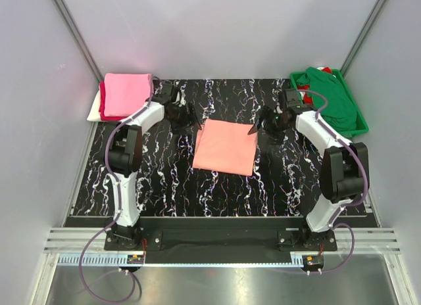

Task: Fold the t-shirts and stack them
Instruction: Neatly place the folded tshirt to the corner

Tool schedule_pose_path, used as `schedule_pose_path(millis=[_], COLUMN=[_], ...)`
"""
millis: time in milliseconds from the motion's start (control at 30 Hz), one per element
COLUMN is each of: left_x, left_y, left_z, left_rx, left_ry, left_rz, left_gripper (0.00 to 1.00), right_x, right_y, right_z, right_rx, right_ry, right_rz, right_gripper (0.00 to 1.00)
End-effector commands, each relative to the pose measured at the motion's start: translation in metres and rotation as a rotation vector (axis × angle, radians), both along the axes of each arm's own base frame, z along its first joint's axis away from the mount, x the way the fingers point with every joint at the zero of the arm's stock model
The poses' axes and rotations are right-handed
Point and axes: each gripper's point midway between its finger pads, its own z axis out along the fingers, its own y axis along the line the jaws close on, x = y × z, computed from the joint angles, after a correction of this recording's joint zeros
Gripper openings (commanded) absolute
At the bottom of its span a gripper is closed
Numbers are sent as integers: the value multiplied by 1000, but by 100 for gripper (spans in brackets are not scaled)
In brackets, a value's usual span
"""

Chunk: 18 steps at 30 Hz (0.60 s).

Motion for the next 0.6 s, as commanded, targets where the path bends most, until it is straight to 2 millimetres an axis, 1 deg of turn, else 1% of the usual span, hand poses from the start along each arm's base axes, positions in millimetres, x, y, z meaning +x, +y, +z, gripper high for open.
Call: schedule_pose_path(millis=[0, 33, 67, 100, 133, 167, 200, 233, 267, 300, 333, 367, 400, 433, 500, 533, 567], left_x=[25, 29, 31, 34, 35, 35, 38, 36, 37, 38, 37, 38, 37, 36, 35, 34, 33], left_y=[-11, -15, -17, -19, -22, -23, -27, -27, -30, -32, -36, -37, -37, -38, -38, -37, -37], left_z=[0, 2, 0, -5, -5, -8, -9, -14, -13, -16, -17, -19, -24, -27, -36, -41, -43], left_rx=[-25, -39, -49, -58, -76, -83, -96, -102, -114, -123, -129, -131, -127, -117, -107, -97, -97], left_ry=[-83, -92, -94, -96, -97, -95, -107, -97, -103, -107, -106, -107, -99, -89, -68, -61, -55], left_rz=[-54, -61, -64, -68, -75, -74, -81, -81, -84, -87, -97, -103, -104, -105, -107, -105, -104], left_gripper=[76, 76, 77, 78, 79, 79, 79, 80, 80, 80, 80, 80, 80, 80, 78, 77, 73], right_x=[25, 35, 41, 49, 54, 58, 65, 70, 72, 75, 75, 74, 72, 73, 67, 68, 66], right_y=[-24, -24, -28, -28, -28, -27, -24, -20, -18, -16, -16, -15, -15, -15, -16, -15, -15], right_z=[6, 8, -1, 0, -4, -19, -22, -26, -43, -49, -57, -69, -76, -81, -93, -96, -100], right_rx=[-11, 10, 6, 8, 10, 7, 15, 35, 41, 48, 53, 53, 52, 53, 52, 54, 56], right_ry=[-46, -64, -46, -57, -55, -27, -30, -32, 2, 11, 24, 50, 62, 63, 88, 87, 98], right_rz=[-40, -42, -57, -62, -57, -54, -52, -43, -43, -42, -40, -41, -39, -43, -44, -45, -46], right_gripper=[82, 77, 68, 65, 61, 59, 56, 54, 52, 46, 42, 37, 30, 27, 24, 24, 23])
